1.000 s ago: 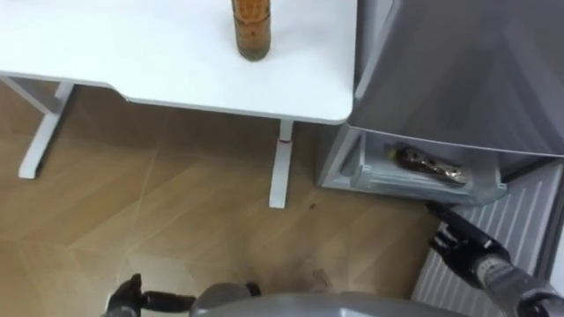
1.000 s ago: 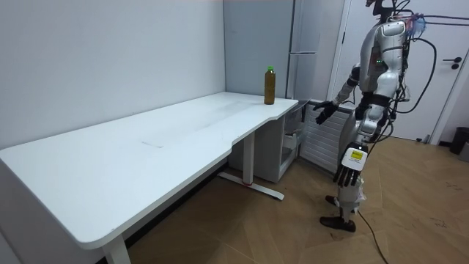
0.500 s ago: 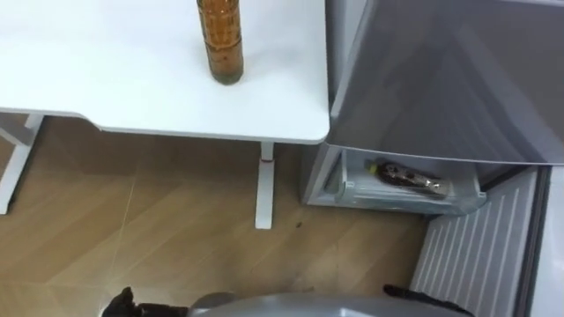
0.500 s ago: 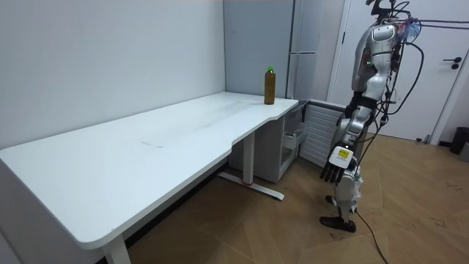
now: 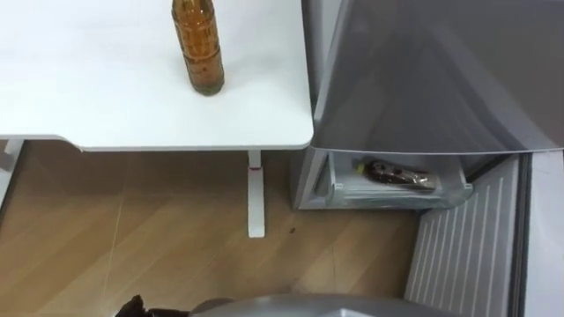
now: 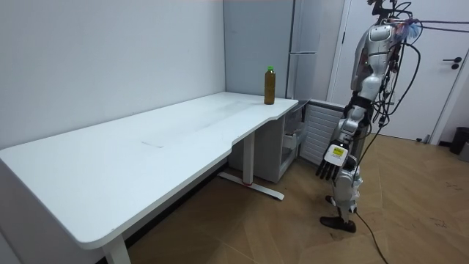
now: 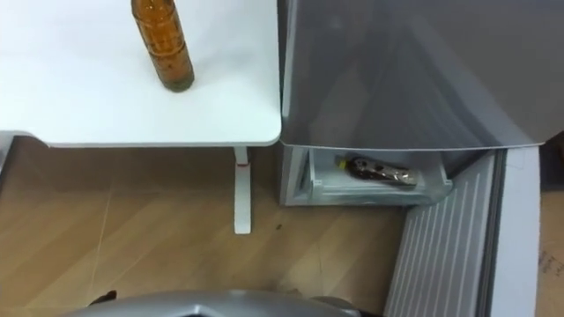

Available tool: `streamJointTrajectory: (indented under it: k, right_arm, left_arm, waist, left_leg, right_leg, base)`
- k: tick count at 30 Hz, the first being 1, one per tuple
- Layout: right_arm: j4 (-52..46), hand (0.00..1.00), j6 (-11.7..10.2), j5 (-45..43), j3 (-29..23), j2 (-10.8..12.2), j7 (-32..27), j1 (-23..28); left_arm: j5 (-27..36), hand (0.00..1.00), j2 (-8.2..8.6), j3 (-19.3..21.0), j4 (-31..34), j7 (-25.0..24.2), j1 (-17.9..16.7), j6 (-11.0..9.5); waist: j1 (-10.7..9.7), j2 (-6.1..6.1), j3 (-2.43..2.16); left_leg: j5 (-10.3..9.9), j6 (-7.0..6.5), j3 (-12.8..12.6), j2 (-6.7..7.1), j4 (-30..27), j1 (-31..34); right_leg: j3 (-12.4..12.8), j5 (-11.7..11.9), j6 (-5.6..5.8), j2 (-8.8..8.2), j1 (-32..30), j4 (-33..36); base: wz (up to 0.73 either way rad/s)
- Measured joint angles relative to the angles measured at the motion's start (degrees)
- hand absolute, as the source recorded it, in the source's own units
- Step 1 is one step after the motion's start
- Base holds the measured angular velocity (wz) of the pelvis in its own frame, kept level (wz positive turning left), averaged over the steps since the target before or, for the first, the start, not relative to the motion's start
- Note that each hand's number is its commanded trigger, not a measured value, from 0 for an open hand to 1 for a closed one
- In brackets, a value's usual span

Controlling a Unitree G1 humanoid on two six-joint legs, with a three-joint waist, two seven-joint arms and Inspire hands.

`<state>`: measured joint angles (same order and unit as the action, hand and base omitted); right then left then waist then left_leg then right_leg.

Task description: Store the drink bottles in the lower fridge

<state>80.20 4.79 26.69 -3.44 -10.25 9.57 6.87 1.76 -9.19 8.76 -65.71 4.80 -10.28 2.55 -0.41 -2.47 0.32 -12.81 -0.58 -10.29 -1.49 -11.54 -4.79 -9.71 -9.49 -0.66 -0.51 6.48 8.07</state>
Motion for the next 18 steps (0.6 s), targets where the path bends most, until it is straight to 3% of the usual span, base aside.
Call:
streamJointTrajectory:
  k: [6, 11, 18]
  right_arm:
    - [-0.8, 0.0, -0.3, -2.8, 0.1, -0.6, -1.2, -0.1]
    - [-2.7, 0.0, -0.6, -4.8, 0.0, -0.6, -2.9, 0.0]
    - [-3.0, 0.0, -1.7, -7.2, 0.3, -0.6, -4.5, -1.1]
  left_arm:
    - [3.0, 0.0, 1.03, 0.8, 0.0, 2.6, -0.1, 0.0]
    - [4.7, 0.0, 1.63, 3.6, 0.7, 4.9, 0.8, -0.1]
    - [18.0, 0.0, 1.73, 4.6, 2.2, 10.9, 2.6, -2.2]
  waist:
    - [-0.1, 1.08, 0.02]
    - [0.6, 1.19, -0.01]
    - [0.9, 1.39, -0.04]
  left_leg:
    - [-0.2, -0.1, 0.5, 0.13, -0.1, -0.6]
    - [-0.2, -0.11, 0.5, 0.15, -0.1, -1.0]
    - [-0.2, -0.13, 0.2, 0.13, 0.2, -1.1]
  right_leg:
    - [0.1, -0.1, 0.21, -0.04, 0.4, -0.2]
    - [0.2, -0.1, 0.2, -0.04, 0.4, -0.1]
    - [0.3, -0.1, 0.21, -0.04, 0.4, 0.1]
  base:
    - [0.0]
    - [0.0]
    - [-0.02]
